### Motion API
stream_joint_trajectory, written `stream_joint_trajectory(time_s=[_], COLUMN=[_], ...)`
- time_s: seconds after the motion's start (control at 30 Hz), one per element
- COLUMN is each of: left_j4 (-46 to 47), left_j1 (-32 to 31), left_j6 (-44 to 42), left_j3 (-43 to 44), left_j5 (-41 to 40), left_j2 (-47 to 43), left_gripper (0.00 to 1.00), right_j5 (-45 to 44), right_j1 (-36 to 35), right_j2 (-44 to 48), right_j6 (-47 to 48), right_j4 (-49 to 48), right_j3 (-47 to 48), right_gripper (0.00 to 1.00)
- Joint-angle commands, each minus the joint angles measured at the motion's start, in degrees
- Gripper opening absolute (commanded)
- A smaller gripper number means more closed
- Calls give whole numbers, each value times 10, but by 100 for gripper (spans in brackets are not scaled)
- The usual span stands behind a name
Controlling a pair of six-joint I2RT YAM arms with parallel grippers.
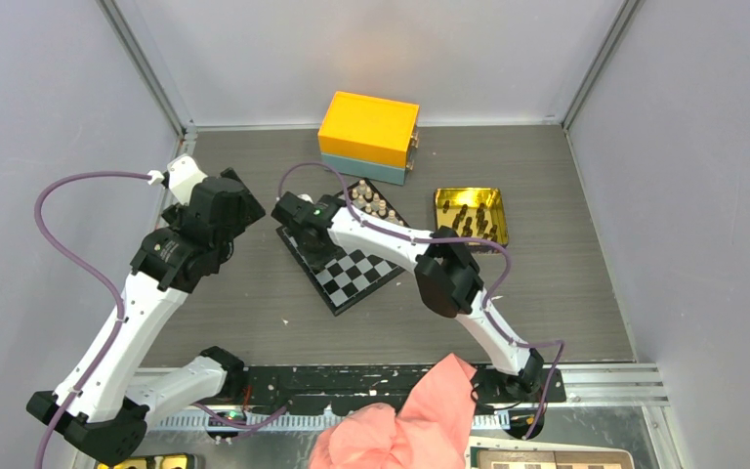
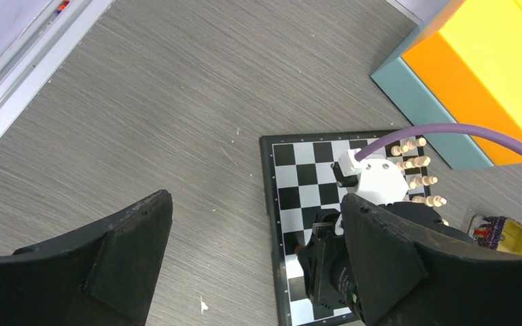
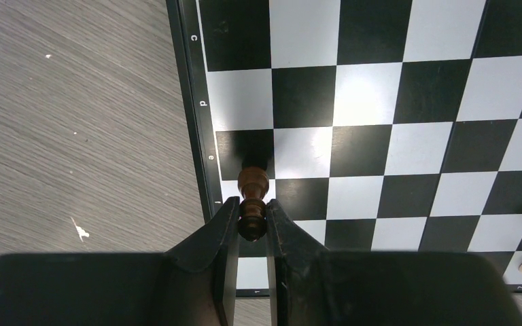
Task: Set up the chess pieces on the board
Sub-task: Place the chess piece on the chessboard.
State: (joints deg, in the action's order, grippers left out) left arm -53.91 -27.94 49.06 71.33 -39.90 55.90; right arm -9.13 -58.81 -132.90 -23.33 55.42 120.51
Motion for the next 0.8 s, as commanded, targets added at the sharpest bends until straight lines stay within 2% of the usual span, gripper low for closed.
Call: stream_joint_trajectory(time_s=[0.0, 0.4, 0.53, 0.63, 0.77], left_j4=[9, 8, 11, 15, 20], left_j1=[3, 4, 5, 6, 7], left_j6=[-2, -8, -11, -12, -12], left_j3=[13, 10, 6, 3, 4], left_j5=[-25, -29, -27, -23, -18], left_j2=[-6, -10, -12, -12, -8], left_gripper=[95, 95, 95, 96, 96], right_j5=[6, 10, 6, 5, 10], right_j1=[-4, -4, -4, -4, -4], right_j2=[-6, -36, -31, -25, -15], right_j6=[9, 12, 13, 16, 21], right_j4=[-2, 8, 4, 3, 3], right_j3=[26, 62, 51, 44, 44], right_gripper=[1, 2, 23, 35, 44])
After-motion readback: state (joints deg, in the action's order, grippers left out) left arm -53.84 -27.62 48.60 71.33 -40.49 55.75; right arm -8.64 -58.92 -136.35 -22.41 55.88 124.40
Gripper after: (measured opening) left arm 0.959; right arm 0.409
